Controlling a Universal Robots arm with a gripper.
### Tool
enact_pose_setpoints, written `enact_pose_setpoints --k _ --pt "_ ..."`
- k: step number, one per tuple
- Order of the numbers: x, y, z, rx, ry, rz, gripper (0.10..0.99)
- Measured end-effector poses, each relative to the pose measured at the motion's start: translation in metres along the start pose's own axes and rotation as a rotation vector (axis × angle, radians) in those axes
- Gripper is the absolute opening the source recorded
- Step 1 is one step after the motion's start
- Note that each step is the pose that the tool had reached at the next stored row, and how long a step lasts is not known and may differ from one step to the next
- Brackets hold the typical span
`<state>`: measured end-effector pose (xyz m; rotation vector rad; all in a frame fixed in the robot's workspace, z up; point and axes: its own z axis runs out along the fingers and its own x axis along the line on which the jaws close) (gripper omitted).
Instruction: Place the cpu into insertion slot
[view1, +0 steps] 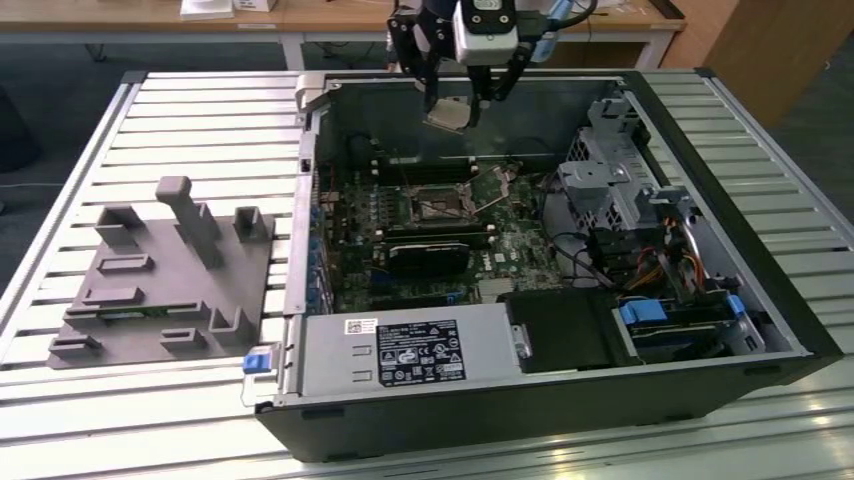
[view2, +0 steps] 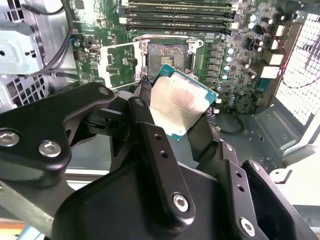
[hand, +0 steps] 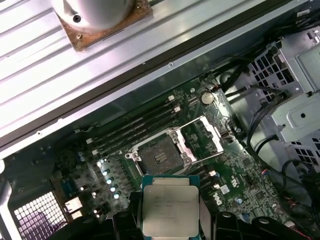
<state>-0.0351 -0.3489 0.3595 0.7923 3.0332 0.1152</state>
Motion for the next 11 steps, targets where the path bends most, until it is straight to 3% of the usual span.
enact_pose_setpoints --k 11 --pt "0.0000 0.0000 0.0004 0.002 -0.0089 0.094 0.541"
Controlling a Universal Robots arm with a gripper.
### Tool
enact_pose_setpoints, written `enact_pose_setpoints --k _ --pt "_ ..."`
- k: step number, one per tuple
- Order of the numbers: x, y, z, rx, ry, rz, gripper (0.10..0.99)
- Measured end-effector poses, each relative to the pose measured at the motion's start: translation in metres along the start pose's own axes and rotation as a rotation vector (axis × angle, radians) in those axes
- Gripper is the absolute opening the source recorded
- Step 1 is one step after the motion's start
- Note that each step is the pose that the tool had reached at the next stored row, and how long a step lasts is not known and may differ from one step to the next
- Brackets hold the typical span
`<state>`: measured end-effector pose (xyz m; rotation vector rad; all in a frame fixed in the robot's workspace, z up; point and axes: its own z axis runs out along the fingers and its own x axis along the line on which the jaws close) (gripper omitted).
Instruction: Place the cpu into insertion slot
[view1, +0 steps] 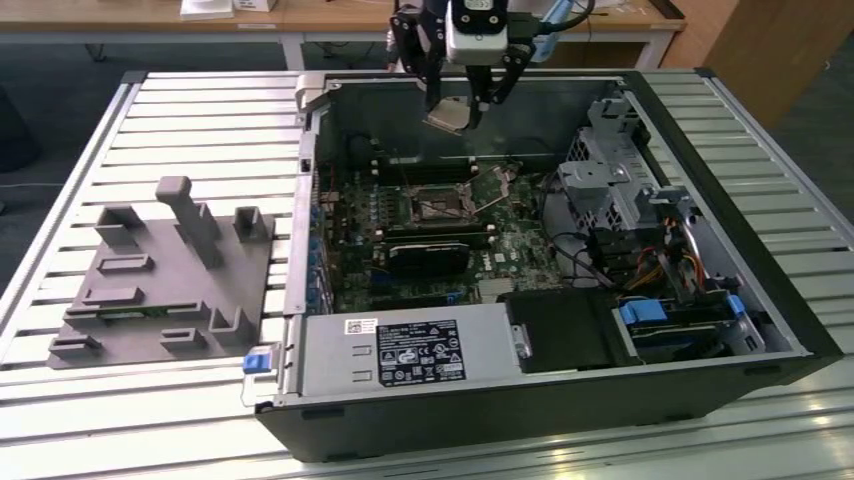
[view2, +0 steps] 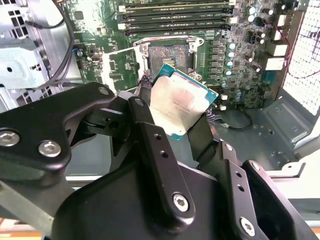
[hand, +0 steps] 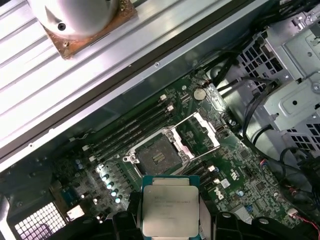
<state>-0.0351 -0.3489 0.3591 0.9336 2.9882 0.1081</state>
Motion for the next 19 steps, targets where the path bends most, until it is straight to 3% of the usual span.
enact_pose_setpoints --k 19 --pt "0.0000 -0.0001 0.0008 0.004 -0.0157 0.167 0.541"
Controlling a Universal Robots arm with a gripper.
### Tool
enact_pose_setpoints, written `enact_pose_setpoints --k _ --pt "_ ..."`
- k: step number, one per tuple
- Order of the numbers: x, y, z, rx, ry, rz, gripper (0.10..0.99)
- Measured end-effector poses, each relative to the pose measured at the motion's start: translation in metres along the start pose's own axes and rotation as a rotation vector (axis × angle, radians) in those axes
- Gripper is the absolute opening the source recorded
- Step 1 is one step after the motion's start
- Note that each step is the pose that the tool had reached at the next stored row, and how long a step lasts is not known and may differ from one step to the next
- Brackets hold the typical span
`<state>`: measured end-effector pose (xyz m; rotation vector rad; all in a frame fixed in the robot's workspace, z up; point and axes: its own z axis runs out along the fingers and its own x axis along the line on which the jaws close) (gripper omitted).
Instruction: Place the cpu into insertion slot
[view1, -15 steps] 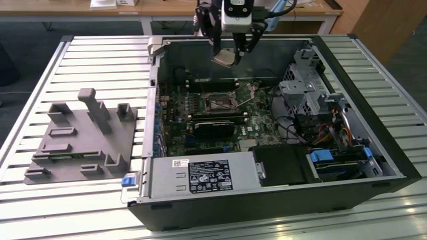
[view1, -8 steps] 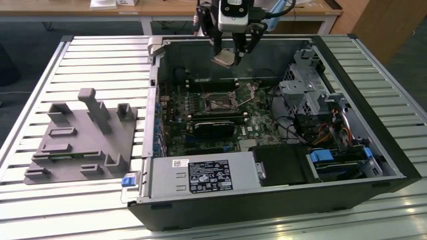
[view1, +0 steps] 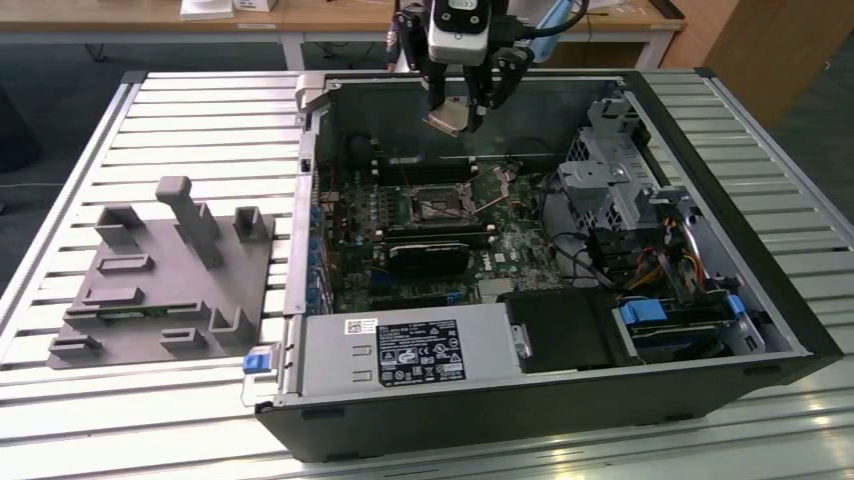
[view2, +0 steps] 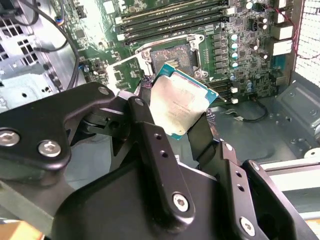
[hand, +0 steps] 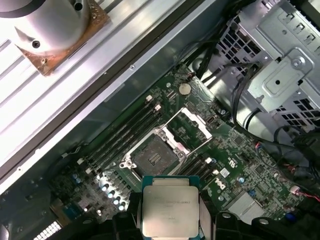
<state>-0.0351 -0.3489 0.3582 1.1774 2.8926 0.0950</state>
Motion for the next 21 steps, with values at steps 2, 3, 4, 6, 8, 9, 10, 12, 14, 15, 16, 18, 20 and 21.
enact_pose_setpoints --k 2,3,4,6,8,9,10,12,14,15,16,18,20,21 --pt "0.0000 0.0000 0.0001 0.000 -0.0017 0.019 0.541" --pt "0.0000 0.0000 0.0001 0.001 -0.0025 0.028 0.541" --pt "0.0000 0.0000 0.0001 0.001 -0.0033 0.037 0.541" --pt "0.0000 0.0000 0.0002 0.001 -0.0049 0.055 0.541" --pt "0.0000 0.0000 0.0003 0.001 -0.0065 0.074 0.541" --pt "0.0000 0.0000 0.0003 0.002 -0.0073 0.083 0.541" --pt "0.0000 0.0000 0.0004 0.002 -0.0082 0.093 0.541" --pt "0.0000 0.0000 0.0004 0.002 -0.0098 0.111 0.541" --pt "0.0000 0.0000 0.0005 0.002 -0.0113 0.130 0.541" --pt "0.0000 0.0000 0.0005 0.002 -0.0121 0.139 0.541" --pt "0.0000 0.0000 0.0005 0.003 -0.0129 0.150 0.541" --pt "0.0000 0.0000 0.0006 0.003 -0.0144 0.169 0.541" --pt "0.0000 -0.0001 0.0006 0.003 -0.0160 0.188 0.541" --pt "0.0000 0.0000 0.0007 0.003 -0.0167 0.197 0.541"
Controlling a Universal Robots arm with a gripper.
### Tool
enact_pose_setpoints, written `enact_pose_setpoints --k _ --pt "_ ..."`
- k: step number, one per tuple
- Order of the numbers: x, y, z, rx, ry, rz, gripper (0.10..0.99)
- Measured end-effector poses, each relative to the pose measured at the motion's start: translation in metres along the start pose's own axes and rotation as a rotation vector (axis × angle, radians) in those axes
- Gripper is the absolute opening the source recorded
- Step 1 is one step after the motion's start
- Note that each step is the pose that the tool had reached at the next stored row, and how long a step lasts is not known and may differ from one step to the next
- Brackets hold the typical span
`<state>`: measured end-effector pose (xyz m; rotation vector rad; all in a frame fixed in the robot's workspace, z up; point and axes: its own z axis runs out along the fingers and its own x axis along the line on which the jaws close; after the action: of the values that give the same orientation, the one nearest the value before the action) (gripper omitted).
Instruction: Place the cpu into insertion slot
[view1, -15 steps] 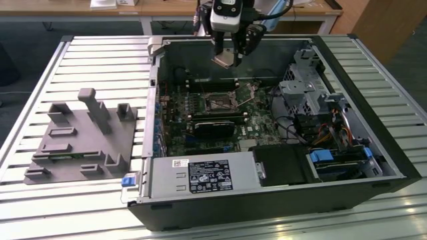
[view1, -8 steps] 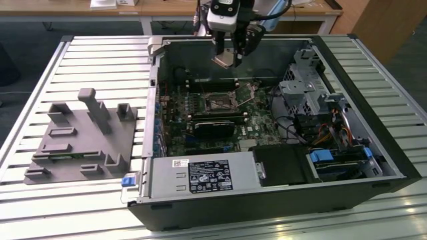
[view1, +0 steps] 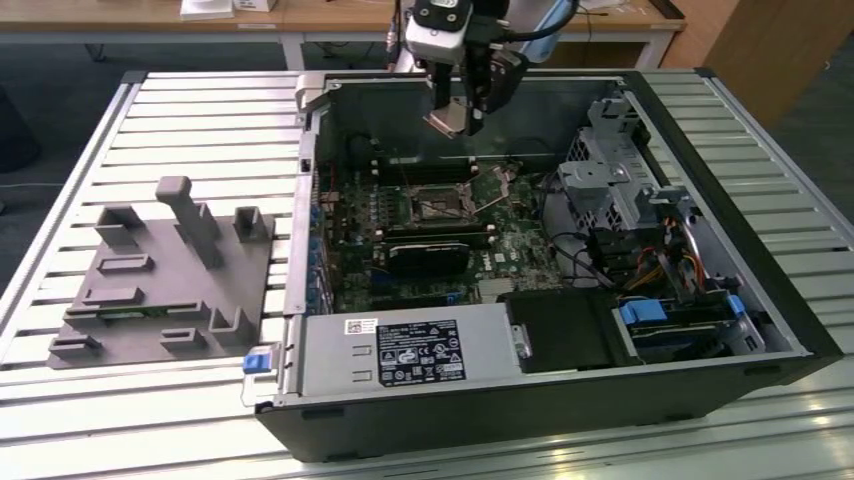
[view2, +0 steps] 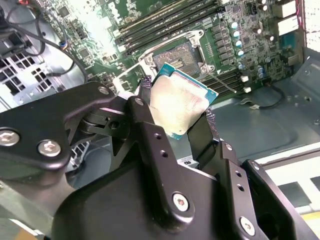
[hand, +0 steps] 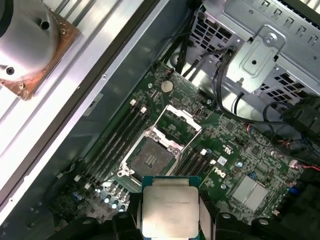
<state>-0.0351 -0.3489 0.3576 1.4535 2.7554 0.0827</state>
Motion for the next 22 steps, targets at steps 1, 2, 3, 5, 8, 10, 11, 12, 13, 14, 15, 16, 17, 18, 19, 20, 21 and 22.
enact_pose_setpoints --k 1,2,3,5,8,10,11,12,13,14,15,16,17,18,19,20,21,22 --pt "0.0000 0.0000 0.0000 0.000 -0.0008 0.010 0.541" --pt "0.0000 0.0000 0.0000 0.000 -0.0016 0.020 0.541" --pt "0.0000 0.0000 0.0001 0.000 -0.0024 0.029 0.541" --pt "0.0000 0.0000 0.0001 0.001 -0.0039 0.048 0.541" --pt "0.0000 0.0000 0.0002 0.001 -0.0062 0.077 0.541" --pt "0.0000 0.0000 0.0002 0.001 -0.0077 0.095 0.541" --pt "0.0000 0.0000 0.0003 0.001 -0.0084 0.105 0.541" --pt "0.0000 0.0000 0.0003 0.001 -0.0092 0.114 0.541" --pt "0.0000 0.0000 0.0003 0.001 -0.0098 0.124 0.541" --pt "0.0000 0.0000 0.0003 0.002 -0.0106 0.134 0.541" --pt "0.0000 0.0000 0.0003 0.002 -0.0113 0.143 0.541" --pt "0.0000 0.0000 0.0004 0.002 -0.0120 0.153 0.541" --pt "0.0000 0.0000 0.0004 0.002 -0.0127 0.162 0.541" --pt "0.0000 0.0000 0.0004 0.002 -0.0134 0.172 0.541" --pt "0.0000 0.0000 0.0005 0.002 -0.0141 0.181 0.541" --pt "0.0000 0.0000 0.0005 0.002 -0.0148 0.191 0.541" --pt "0.0000 0.0000 0.0005 0.002 -0.0156 0.202 0.541" --pt "0.0000 0.0000 0.0005 0.002 -0.0164 0.212 0.541"
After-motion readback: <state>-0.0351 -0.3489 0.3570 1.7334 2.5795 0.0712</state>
